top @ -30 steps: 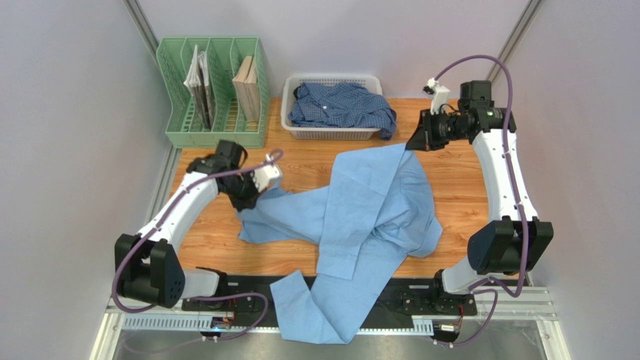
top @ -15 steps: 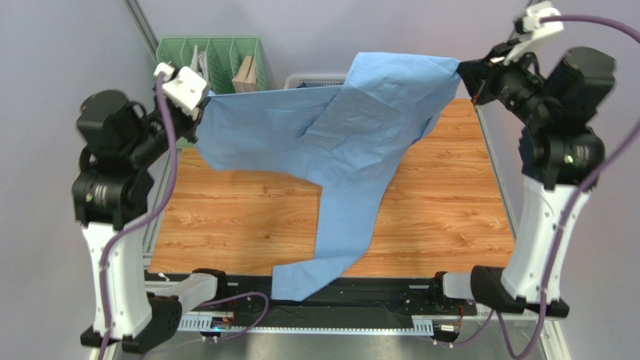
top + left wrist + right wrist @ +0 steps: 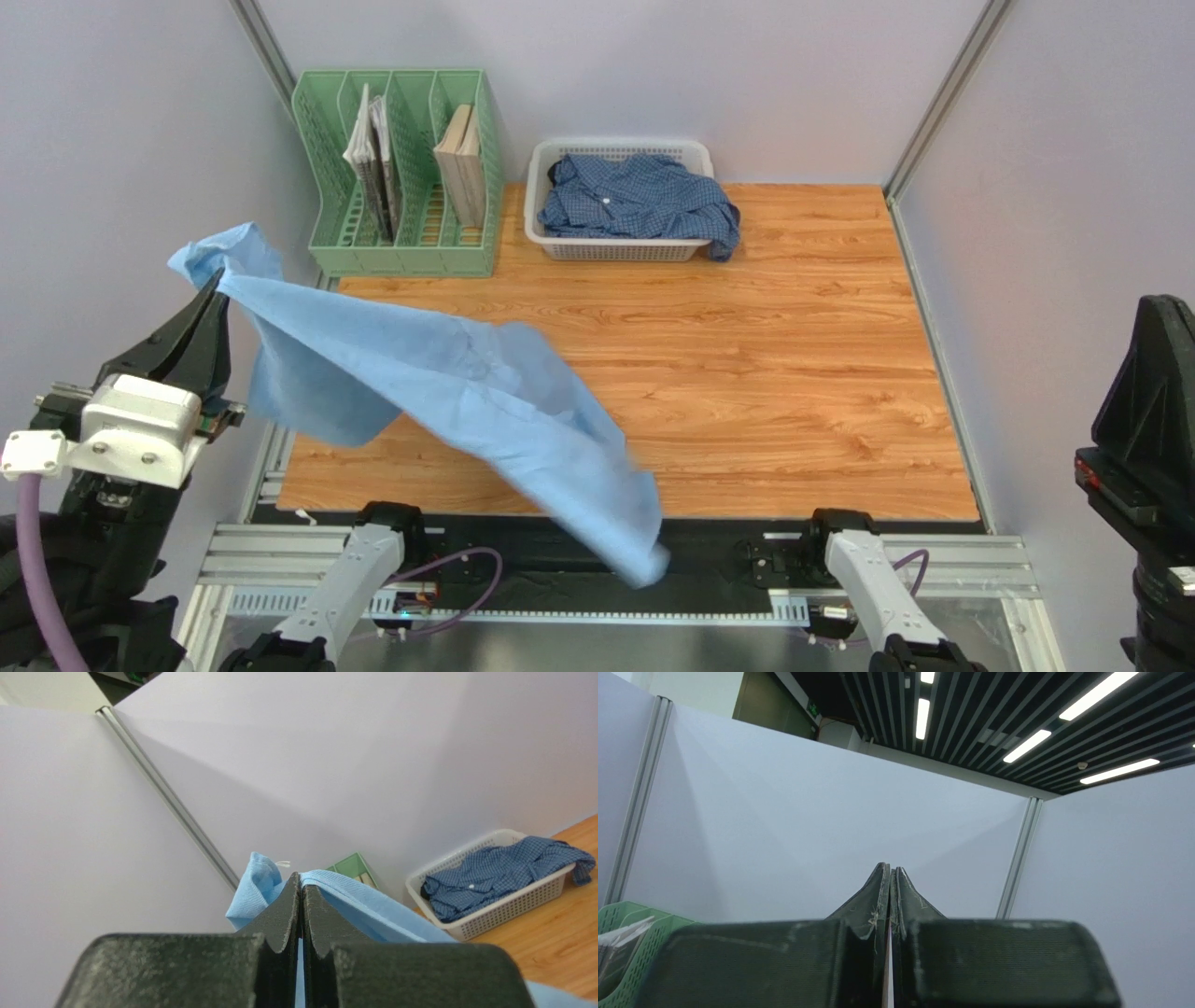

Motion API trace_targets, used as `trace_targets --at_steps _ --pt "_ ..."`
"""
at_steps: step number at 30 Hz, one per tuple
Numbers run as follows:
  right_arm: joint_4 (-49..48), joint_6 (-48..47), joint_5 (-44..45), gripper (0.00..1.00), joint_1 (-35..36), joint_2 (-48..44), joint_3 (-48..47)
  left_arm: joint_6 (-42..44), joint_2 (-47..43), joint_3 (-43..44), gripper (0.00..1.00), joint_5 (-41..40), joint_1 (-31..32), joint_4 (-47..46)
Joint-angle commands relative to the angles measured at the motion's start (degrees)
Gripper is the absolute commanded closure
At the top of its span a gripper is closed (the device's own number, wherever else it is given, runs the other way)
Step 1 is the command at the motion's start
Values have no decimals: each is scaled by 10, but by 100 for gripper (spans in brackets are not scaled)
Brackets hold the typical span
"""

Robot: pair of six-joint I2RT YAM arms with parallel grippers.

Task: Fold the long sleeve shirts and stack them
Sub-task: Flatten the shirt out

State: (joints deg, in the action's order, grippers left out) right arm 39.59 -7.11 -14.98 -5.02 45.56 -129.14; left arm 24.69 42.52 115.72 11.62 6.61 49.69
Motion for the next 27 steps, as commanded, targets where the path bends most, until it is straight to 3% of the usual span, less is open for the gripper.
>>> trace_targets --at_steps 1,3,5,6,7,8,11,14,18,21,25,27 --pt "36 -4 -35 100 -2 94 56 -25 77 -46 100 20 -4 13" --pt "80 -9 -167 96 -3 93 156 -19 69 -102 100 34 -4 3" --pt "137 -33 -325 81 -2 104 231 3 57 -196 100 24 -4 -6" --pt "185 -40 -365 64 0 110 268 12 43 -229 100 12 -4 -26" --pt "202 -54 -399 56 13 127 344 29 38 -287 100 -16 -3 -36" --pt "230 -69 -405 42 25 136 375 33 32 -313 100 -33 -4 -56" --pt "204 -94 -357 27 118 161 474 36 54 -373 100 -101 -4 -78" --pt "123 -78 -296 23 238 178 552 21 82 -388 100 -133 -5 -96" --pt "26 -48 -305 20 365 219 615 0 107 -394 100 -153 -6 -101" --pt "-74 -35 -259 18 481 254 664 -14 120 -397 100 -159 -14 -96" --pt "-152 -34 -130 17 666 304 658 -30 135 -385 100 -166 -17 -79" --pt "-159 -41 -75 17 714 335 629 -36 146 -378 100 -169 -18 -71"
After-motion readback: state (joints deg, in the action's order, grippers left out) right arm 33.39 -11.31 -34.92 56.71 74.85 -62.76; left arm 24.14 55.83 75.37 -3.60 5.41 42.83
